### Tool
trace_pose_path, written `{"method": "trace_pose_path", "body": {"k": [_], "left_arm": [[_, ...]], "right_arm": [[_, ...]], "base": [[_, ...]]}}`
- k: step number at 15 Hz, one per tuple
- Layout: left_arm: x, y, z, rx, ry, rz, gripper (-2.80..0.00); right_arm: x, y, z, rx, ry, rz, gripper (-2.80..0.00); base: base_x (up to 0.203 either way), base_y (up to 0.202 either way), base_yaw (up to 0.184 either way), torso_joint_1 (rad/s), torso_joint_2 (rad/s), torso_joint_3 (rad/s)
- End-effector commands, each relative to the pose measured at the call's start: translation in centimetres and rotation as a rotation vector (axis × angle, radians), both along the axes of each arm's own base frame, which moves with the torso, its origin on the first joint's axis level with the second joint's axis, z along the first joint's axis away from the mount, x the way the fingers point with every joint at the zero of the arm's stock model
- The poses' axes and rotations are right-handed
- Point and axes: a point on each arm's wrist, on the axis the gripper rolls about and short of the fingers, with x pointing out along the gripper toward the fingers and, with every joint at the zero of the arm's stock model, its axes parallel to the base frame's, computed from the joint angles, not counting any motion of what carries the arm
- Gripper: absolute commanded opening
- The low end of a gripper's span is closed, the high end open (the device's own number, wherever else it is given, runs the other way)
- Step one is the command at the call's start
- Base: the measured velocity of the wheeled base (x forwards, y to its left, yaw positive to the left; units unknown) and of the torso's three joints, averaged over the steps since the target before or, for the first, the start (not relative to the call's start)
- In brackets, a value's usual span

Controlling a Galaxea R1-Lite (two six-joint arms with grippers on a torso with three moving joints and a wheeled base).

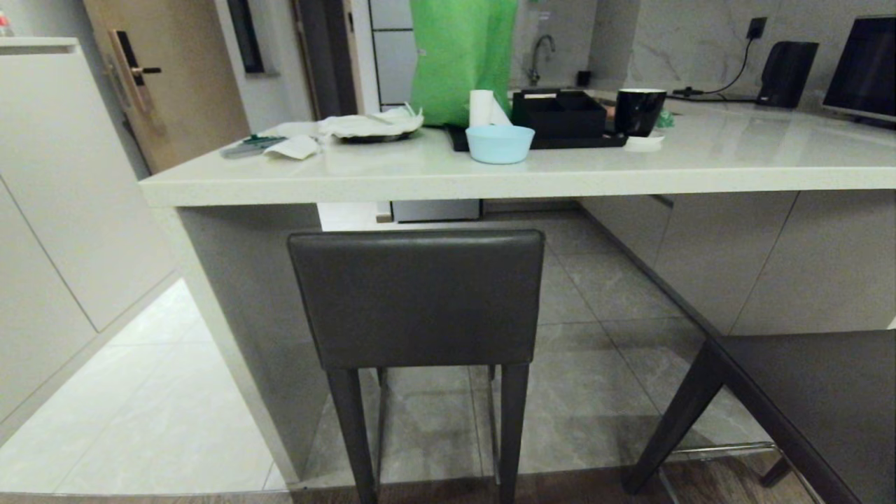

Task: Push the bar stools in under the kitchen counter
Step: Push the gray chair back under the dining table

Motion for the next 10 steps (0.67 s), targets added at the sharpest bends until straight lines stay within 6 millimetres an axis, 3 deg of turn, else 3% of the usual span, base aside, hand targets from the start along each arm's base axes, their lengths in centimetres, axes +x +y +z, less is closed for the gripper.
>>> {"method": "trace_pose_path", "body": {"k": [1, 3, 7, 10], "left_arm": [[-1.0, 0.2, 0.4, -0.005, -0.06, 0.1, -2.8], [-1.6, 0.5, 1.4, 0.054, -0.093, 0.21, -2.8], [-2.2, -0.1, 1.7, 0.097, -0.107, 0.336, -2.8], [-3.4, -0.2, 0.4, 0.11, -0.129, 0.212, -2.8]], "right_arm": [[-6.3, 0.0, -1.6, -0.012, -0.043, -0.001, -2.8], [-8.2, 0.1, -2.3, -0.017, -0.011, 0.016, -2.8], [-8.3, 0.1, -2.3, -0.017, -0.014, 0.017, -2.8], [-8.4, 0.1, -3.2, -0.018, -0.01, 0.019, -2.8]], "base": [[0.0, 0.0, 0.0, 0.0, 0.0, 0.0], [0.0, 0.0, 0.0, 0.0, 0.0, 0.0], [0.0, 0.0, 0.0, 0.0, 0.0, 0.0], [0.0, 0.0, 0.0, 0.0, 0.0, 0.0]]}}
